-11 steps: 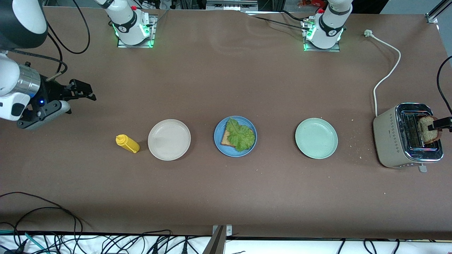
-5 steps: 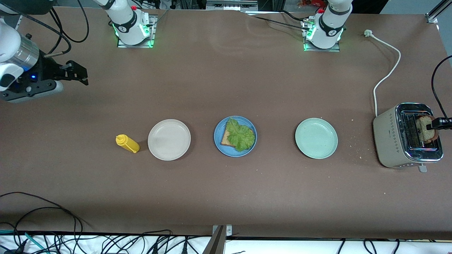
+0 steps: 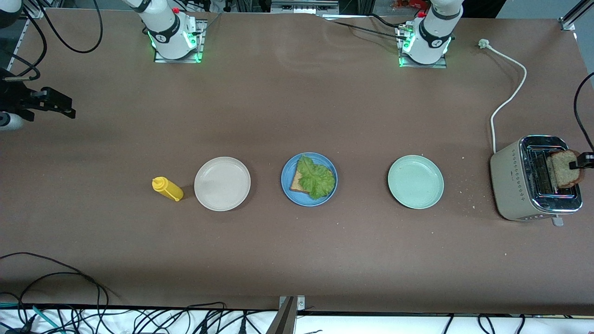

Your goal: Make sandwich in blue plate with both arms

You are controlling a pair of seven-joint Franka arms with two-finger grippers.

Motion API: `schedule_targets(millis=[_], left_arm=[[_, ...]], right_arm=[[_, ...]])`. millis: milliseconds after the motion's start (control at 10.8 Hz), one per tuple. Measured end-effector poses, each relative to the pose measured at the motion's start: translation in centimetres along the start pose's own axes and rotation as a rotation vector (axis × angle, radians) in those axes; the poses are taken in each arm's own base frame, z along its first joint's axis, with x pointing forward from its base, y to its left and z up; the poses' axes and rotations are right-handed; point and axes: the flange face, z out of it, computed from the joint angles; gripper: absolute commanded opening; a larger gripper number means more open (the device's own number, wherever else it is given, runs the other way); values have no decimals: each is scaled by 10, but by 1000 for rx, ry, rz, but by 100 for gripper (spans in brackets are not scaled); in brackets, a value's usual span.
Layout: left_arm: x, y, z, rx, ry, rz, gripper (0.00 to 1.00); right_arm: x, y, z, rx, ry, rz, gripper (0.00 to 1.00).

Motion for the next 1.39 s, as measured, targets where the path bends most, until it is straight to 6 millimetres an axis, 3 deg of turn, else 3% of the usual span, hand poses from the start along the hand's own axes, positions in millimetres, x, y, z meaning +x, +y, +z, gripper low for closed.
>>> schedule_targets(millis=[278, 464, 557, 835, 1020, 1206, 1391], left_arm=[[-8, 24, -68, 2, 2, 64, 0], [0, 70, -94, -22, -11, 143, 0], [9, 101, -98, -39, -19, 201, 0], [34, 205, -88, -83, -75, 380, 0], [49, 296, -72, -87, -122, 491, 0], [54, 400, -39, -187, -187, 514, 0], [60, 462, 17, -409, -287, 478, 0]], right_arm=[[2, -15, 0, -1, -1, 52, 100], [3, -31, -1, -2, 1, 59, 100], [3, -32, -3, -2, 4, 58, 100], [2, -27, -9, -2, 19, 66, 100], [3, -28, -15, -3, 39, 65, 100], [3, -28, -23, -4, 58, 66, 100], [5, -27, -24, -6, 67, 67, 100]])
